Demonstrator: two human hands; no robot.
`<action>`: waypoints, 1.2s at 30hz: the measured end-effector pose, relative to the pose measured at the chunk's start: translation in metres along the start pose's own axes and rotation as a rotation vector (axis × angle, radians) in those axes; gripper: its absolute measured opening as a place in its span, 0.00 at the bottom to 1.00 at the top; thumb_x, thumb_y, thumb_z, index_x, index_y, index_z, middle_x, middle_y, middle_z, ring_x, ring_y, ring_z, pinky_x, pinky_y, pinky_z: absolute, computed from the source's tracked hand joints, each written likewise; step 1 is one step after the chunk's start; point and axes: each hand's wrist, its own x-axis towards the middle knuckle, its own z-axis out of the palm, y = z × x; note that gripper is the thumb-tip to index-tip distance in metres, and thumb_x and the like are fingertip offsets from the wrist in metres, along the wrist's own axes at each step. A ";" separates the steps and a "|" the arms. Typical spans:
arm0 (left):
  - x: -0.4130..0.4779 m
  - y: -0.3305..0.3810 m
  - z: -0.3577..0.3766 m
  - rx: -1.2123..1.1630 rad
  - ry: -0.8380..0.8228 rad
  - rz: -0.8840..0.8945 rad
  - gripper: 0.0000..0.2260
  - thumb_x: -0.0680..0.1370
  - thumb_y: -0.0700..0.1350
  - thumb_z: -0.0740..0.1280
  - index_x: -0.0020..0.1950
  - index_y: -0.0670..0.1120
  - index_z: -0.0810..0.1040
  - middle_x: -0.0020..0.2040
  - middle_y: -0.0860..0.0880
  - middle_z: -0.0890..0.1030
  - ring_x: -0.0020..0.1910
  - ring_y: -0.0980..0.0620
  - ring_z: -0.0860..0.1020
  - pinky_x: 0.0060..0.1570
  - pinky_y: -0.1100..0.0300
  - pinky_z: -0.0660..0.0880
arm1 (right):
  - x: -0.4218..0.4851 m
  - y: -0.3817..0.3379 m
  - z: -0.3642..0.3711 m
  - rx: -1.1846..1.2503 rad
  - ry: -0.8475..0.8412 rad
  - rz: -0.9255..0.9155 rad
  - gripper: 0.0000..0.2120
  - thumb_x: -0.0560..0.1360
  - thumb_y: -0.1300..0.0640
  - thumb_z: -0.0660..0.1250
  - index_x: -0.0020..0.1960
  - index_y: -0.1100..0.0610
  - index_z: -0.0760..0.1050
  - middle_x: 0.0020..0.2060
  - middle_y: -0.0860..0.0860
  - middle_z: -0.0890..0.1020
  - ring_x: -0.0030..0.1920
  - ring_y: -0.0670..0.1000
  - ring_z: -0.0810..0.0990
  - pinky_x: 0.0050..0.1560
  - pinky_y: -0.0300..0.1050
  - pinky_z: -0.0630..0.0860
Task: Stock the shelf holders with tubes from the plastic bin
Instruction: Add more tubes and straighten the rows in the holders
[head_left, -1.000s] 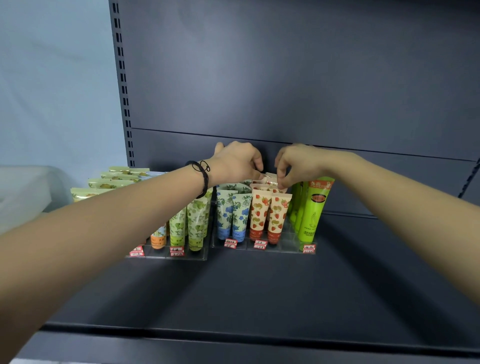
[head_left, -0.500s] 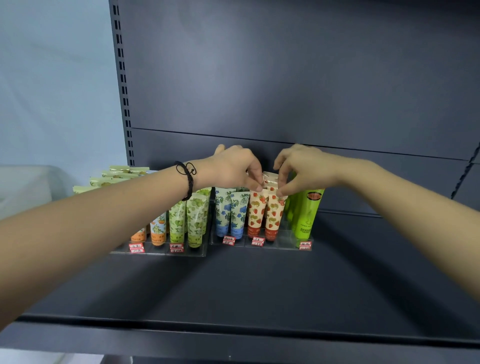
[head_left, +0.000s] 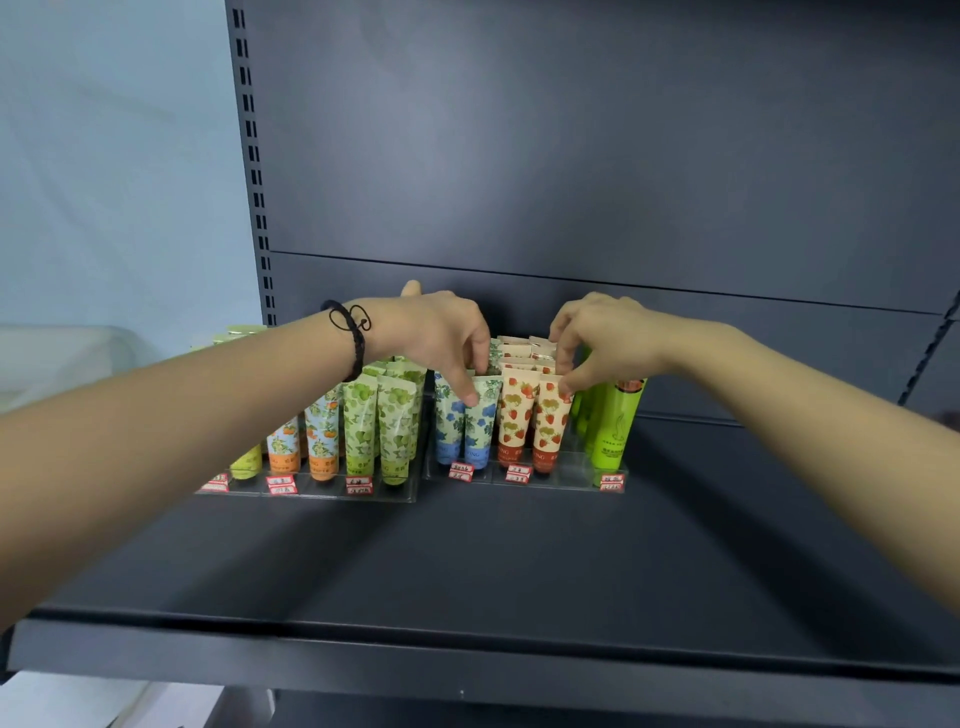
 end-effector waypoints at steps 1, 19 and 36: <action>-0.001 -0.001 0.001 0.009 0.002 -0.005 0.19 0.63 0.60 0.76 0.50 0.55 0.80 0.49 0.58 0.79 0.54 0.55 0.70 0.52 0.52 0.55 | 0.000 -0.001 0.000 -0.002 0.008 -0.001 0.08 0.71 0.46 0.72 0.46 0.49 0.83 0.60 0.45 0.74 0.63 0.51 0.67 0.59 0.52 0.65; -0.003 -0.007 0.004 0.014 0.079 -0.030 0.10 0.68 0.55 0.74 0.44 0.52 0.82 0.40 0.58 0.79 0.47 0.56 0.71 0.51 0.52 0.56 | 0.024 -0.047 0.020 0.165 0.161 -0.057 0.09 0.74 0.45 0.69 0.48 0.49 0.83 0.68 0.47 0.69 0.70 0.52 0.59 0.66 0.54 0.59; -0.004 -0.011 -0.001 -0.014 0.041 -0.040 0.09 0.67 0.56 0.75 0.41 0.53 0.81 0.36 0.61 0.78 0.45 0.57 0.71 0.52 0.51 0.56 | 0.026 -0.042 0.017 0.152 0.176 -0.086 0.07 0.72 0.45 0.72 0.45 0.47 0.83 0.64 0.46 0.72 0.67 0.51 0.63 0.63 0.53 0.59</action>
